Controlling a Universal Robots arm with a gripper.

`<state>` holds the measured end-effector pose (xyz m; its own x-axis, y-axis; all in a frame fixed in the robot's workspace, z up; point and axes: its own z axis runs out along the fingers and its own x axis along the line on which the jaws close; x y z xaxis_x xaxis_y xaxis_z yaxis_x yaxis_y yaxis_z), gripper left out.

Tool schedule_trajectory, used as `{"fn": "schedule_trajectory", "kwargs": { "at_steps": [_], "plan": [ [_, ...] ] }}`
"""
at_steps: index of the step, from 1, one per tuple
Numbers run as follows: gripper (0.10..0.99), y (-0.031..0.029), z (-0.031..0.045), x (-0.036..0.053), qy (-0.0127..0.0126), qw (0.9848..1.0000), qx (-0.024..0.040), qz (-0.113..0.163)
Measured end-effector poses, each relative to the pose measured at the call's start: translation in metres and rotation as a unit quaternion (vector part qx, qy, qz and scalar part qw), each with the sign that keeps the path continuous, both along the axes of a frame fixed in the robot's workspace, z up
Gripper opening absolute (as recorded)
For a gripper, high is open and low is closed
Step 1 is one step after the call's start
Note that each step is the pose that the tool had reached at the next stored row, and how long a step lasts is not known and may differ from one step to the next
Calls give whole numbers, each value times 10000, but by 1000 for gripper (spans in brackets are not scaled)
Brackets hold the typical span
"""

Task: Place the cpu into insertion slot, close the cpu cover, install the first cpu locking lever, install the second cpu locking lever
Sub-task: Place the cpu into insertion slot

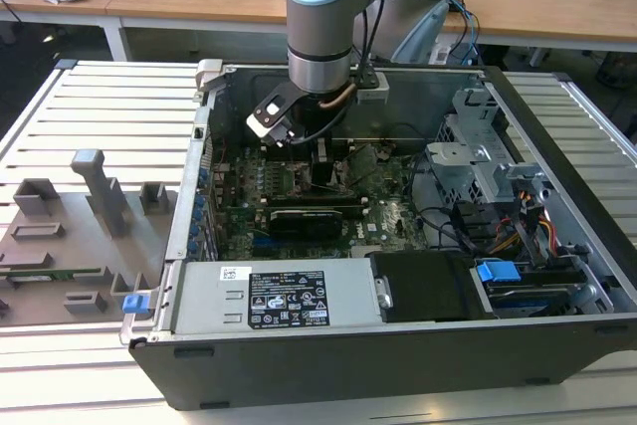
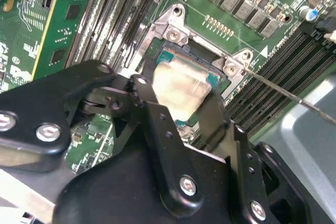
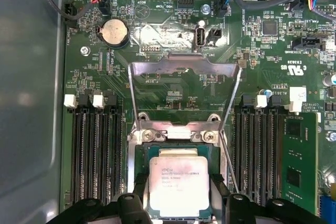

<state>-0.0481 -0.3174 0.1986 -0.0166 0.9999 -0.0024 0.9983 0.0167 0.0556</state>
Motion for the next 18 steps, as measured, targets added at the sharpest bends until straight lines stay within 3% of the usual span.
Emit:
{"fn": "schedule_trajectory", "kwargs": {
  "at_steps": [1,4,7,9,10,11,13,14,15,16,17,18],
  "plan": [
    [620,-1,2,-1,2,10000,-2,0],
    [620,-2,8,-1,3,10000,-4,0],
    [620,6,118,-2,2,10000,-5,-1],
    [604,25,119,-1,2,10000,-3,1],
    [475,26,119,-5,2,10000,-2,0],
    [416,25,119,-10,2,10000,-1,-1],
    [416,21,119,-33,2,10000,-1,0],
    [294,19,119,-49,2,10000,0,0],
    [294,17,119,-59,2,10000,1,0],
    [173,15,119,-70,2,10000,1,0],
    [173,12,119,-75,2,10000,1,0],
    [114,5,119,-80,2,10000,2,0]
  ]
}}
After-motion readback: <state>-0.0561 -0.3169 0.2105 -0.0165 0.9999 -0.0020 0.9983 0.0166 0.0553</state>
